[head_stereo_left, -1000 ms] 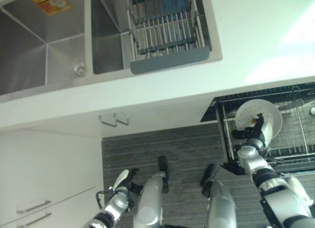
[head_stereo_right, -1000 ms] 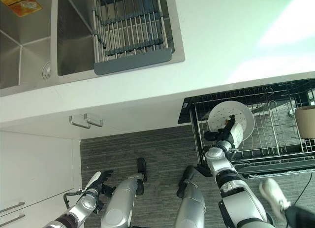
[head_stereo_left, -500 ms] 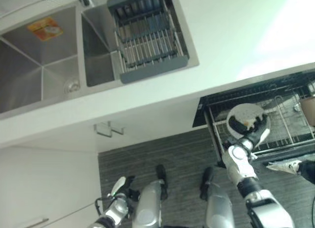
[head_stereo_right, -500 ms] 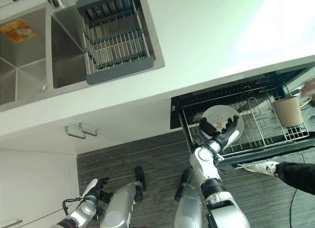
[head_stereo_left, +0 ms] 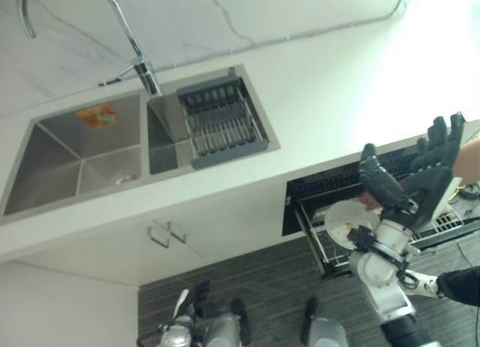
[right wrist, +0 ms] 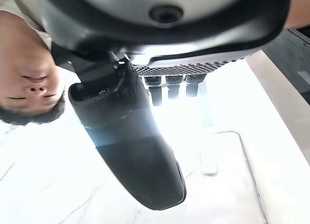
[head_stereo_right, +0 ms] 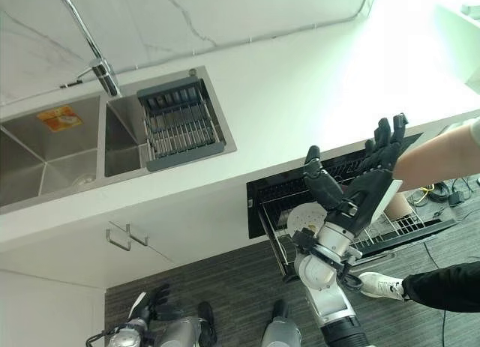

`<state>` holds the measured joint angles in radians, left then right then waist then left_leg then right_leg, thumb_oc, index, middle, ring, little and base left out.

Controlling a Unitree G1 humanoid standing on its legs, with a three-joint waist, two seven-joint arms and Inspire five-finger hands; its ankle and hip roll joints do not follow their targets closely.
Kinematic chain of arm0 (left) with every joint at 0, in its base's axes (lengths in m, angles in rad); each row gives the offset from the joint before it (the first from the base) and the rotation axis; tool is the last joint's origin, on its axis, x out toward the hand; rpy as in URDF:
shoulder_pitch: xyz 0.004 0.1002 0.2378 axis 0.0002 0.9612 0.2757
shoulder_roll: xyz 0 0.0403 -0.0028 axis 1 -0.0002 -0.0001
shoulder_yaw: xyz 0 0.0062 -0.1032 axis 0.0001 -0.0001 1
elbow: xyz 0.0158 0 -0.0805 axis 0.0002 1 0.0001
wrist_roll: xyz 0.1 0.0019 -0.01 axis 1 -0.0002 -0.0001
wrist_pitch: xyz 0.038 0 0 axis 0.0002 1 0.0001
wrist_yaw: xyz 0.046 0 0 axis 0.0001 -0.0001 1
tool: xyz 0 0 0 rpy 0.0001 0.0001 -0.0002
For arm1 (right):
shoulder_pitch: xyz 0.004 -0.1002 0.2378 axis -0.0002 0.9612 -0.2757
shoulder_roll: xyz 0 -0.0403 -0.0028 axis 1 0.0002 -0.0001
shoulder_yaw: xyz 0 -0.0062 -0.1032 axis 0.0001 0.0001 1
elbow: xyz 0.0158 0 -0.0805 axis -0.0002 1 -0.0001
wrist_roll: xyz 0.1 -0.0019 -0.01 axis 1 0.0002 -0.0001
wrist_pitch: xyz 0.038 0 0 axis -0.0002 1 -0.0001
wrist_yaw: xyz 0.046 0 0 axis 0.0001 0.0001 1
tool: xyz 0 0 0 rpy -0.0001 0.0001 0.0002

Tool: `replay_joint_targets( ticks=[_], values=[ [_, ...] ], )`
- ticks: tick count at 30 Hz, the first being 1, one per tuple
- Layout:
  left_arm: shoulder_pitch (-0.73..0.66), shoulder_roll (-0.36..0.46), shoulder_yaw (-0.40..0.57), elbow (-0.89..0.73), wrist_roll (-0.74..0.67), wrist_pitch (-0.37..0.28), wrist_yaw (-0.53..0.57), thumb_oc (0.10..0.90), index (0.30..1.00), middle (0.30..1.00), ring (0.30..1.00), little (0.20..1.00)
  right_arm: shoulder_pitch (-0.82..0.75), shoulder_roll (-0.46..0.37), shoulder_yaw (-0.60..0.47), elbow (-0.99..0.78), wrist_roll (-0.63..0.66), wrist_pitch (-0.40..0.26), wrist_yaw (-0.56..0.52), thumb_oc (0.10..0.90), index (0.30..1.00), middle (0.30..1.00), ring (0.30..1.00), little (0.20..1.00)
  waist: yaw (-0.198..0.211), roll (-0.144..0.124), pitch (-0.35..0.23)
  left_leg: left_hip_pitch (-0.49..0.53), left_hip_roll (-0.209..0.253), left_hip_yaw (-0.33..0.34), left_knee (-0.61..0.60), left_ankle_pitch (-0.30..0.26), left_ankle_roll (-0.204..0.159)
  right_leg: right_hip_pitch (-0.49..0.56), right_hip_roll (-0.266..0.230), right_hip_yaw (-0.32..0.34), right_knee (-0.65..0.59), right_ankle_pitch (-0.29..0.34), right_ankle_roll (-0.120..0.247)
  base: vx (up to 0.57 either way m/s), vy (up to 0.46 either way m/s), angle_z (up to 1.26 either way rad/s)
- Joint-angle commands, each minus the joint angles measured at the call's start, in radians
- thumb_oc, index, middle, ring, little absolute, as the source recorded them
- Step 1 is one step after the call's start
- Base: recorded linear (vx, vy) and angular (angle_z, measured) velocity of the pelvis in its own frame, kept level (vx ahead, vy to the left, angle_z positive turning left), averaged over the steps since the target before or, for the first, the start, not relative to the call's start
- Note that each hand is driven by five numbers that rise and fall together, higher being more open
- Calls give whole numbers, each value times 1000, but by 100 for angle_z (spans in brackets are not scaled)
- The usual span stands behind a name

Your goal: Place the dishes in the dishwasher.

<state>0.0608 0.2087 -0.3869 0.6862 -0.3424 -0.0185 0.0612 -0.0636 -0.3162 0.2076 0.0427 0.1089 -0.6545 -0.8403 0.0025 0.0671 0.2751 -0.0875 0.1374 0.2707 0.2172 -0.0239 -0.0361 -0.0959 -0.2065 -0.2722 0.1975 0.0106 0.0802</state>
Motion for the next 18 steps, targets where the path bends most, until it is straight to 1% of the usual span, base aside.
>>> replay_joint_targets(
  ticks=[1, 4, 5, 8, 9, 13, 18],
  values=[
    [-37, -57, -91, -78, -33, 72, -166, 800, 900, 900, 900, 900, -83, -35, -16, -116, 19, -77, 112, 800, 900, 900, 900, 900, -10, 10, 4, -1, 13, -46, 83, -143, -24, 59, 34, -7, 103, -204, 24, 14, 27, -8],
    [-51, -43, -156, -158, 1, 149, -244, 800, 900, 900, 900, 900, -78, -31, 13, -130, 54, -57, 172, 800, 900, 900, 900, 900, -17, 12, 1, 7, 17, -36, 83, -147, -21, 67, 37, -11, 103, -209, 23, 0, 30, -10],
    [-60, -40, -177, -175, 8, 173, -260, 800, 900, 900, 900, 900, -80, -30, 21, -128, 70, -55, 191, 800, 900, 900, 900, 900, -19, 12, 1, 7, 17, -35, 83, -148, -20, 68, 38, -12, 103, -210, 23, -13, 32, -2],
    [-109, -31, -256, -224, 50, 271, -302, 800, 900, 900, 900, 900, -99, -31, 62, -116, 98, -59, 236, 800, 900, 900, 900, 900, -26, 13, -3, -3, 18, -36, 83, -145, -17, 60, 42, -12, 103, -208, 23, -17, 19, -2],
    [-132, -29, -281, -229, 40, 303, -298, 800, 900, 900, 900, 900, -112, -31, 80, -120, 108, -55, 249, 800, 900, 900, 900, 900, -30, 11, -3, -6, 18, -37, 83, -145, -17, 58, 43, -11, 103, -209, 25, -13, 25, -3],
    [-183, -20, -300, -235, -13, 329, -286, 800, 900, 900, 900, 900, -147, -30, 122, -136, 118, -25, 236, 800, 900, 900, 900, 900, -34, 11, -3, -10, 16, -37, 83, -145, -16, 54, 43, -7, 103, -211, 25, 0, 0, 0],
    [-210, -14, -321, -257, 5, 330, -303, 800, 900, 900, 900, 900, -181, -17, 141, -115, 108, -16, 229, 800, 900, 900, 900, 900, -24, 18, -1, -13, 10, -44, 83, -145, -14, 56, 40, -15, 103, -211, 24, 1, 3, 1]
  ],
)
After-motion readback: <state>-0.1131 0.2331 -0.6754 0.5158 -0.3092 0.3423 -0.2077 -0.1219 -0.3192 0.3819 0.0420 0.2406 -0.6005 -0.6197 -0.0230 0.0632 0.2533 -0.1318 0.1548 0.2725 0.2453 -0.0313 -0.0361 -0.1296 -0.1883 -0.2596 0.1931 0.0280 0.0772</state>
